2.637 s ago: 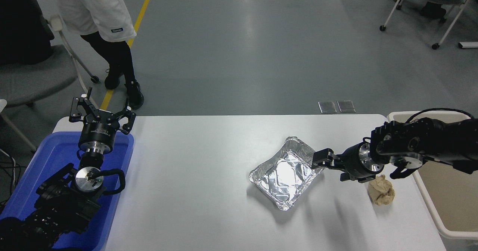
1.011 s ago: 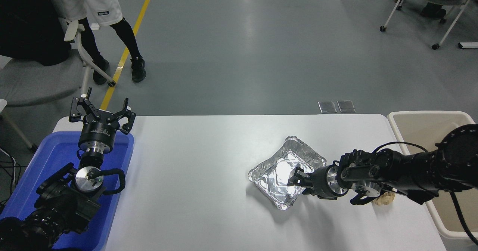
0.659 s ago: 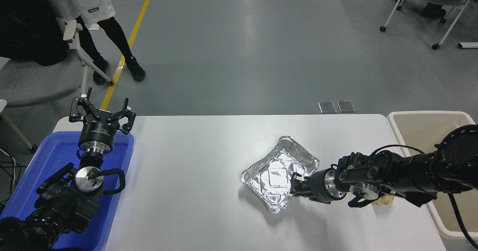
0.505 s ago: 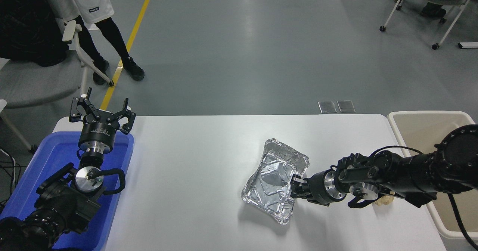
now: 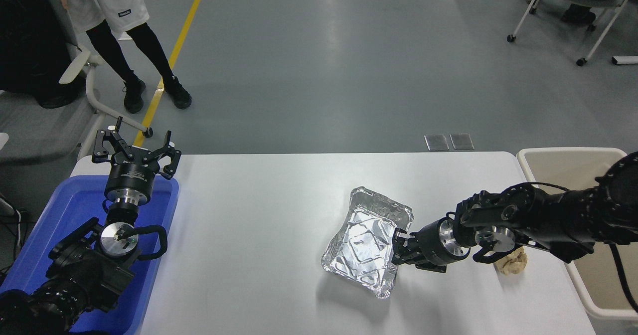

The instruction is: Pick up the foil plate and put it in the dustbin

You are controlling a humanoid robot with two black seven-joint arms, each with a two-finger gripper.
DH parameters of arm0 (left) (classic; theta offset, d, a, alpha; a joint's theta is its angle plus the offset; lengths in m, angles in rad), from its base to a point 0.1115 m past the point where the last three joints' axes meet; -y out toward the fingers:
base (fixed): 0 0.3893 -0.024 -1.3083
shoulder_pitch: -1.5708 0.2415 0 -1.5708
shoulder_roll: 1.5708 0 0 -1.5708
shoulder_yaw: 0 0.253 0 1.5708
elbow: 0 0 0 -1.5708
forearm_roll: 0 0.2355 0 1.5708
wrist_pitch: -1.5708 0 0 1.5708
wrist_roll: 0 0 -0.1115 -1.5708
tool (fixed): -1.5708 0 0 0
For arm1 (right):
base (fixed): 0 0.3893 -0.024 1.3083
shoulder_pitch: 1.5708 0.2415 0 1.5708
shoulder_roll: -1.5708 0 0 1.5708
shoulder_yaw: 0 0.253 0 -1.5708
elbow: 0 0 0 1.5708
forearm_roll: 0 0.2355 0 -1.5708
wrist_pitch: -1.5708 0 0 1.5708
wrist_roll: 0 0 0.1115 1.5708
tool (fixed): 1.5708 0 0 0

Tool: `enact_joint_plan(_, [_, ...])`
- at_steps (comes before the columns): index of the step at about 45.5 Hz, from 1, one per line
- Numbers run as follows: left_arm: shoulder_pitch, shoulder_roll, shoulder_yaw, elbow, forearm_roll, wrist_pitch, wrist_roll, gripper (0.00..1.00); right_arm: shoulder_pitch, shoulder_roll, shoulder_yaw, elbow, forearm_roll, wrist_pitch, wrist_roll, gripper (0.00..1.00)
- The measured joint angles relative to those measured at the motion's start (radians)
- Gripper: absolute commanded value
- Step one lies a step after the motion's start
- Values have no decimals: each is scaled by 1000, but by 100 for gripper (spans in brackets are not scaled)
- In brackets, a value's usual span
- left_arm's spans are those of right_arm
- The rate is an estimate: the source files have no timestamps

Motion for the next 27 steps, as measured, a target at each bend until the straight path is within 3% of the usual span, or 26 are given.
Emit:
enact_joint_plan(14, [0,0,0,0,0,0,0,99,215,-58,-64,78,-141,208,-33,0])
enact_joint_plan(27, [0,0,0,0,0,0,0,99,350,-92,-92,105,-197,336,-41,0])
